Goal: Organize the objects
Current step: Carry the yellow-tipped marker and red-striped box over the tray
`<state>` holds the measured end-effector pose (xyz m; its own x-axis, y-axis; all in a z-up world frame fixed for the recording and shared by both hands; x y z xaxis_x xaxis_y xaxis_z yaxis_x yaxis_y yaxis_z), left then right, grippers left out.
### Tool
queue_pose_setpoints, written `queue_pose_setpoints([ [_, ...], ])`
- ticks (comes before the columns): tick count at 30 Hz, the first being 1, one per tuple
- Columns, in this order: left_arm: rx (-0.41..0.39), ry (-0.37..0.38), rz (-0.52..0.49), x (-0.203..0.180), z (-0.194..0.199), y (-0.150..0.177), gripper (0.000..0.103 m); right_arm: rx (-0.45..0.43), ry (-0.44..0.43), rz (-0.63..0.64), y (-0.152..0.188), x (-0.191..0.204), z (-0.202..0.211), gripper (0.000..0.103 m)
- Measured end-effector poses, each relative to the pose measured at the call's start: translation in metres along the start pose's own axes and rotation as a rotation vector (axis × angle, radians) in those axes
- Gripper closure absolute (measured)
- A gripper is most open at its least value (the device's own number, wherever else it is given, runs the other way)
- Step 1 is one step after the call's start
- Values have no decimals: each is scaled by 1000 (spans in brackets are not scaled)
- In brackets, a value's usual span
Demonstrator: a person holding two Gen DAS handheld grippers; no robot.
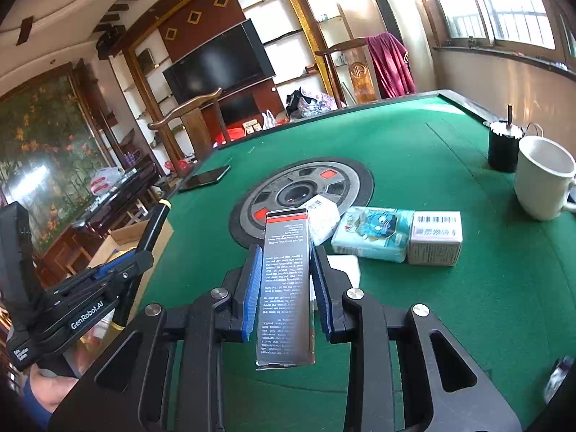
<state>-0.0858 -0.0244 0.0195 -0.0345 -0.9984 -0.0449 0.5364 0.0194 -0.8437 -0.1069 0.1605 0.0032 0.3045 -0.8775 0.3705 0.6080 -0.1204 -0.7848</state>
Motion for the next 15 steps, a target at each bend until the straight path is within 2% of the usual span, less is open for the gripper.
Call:
queue_pose_setpoints([
  [5, -31, -17, 3, 14, 15, 0, 88, 4, -48, -17, 12, 23, 4, 76],
  [15, -73, -46, 51, 52, 38, 1, 88, 72, -118, 23, 29, 76, -10, 76],
])
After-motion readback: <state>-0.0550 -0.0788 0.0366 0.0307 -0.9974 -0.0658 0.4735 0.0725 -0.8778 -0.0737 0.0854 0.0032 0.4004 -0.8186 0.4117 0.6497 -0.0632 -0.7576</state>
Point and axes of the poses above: each gripper's, at about its wrist camera, not at the fingertips, and z roughly against the way its jaws point, x to its left, y to its underside, the point moved 9 cm from there along -z, roughly the way its jaws point, and after that the axes turned 1 degree about y, right-handed, at the moved point
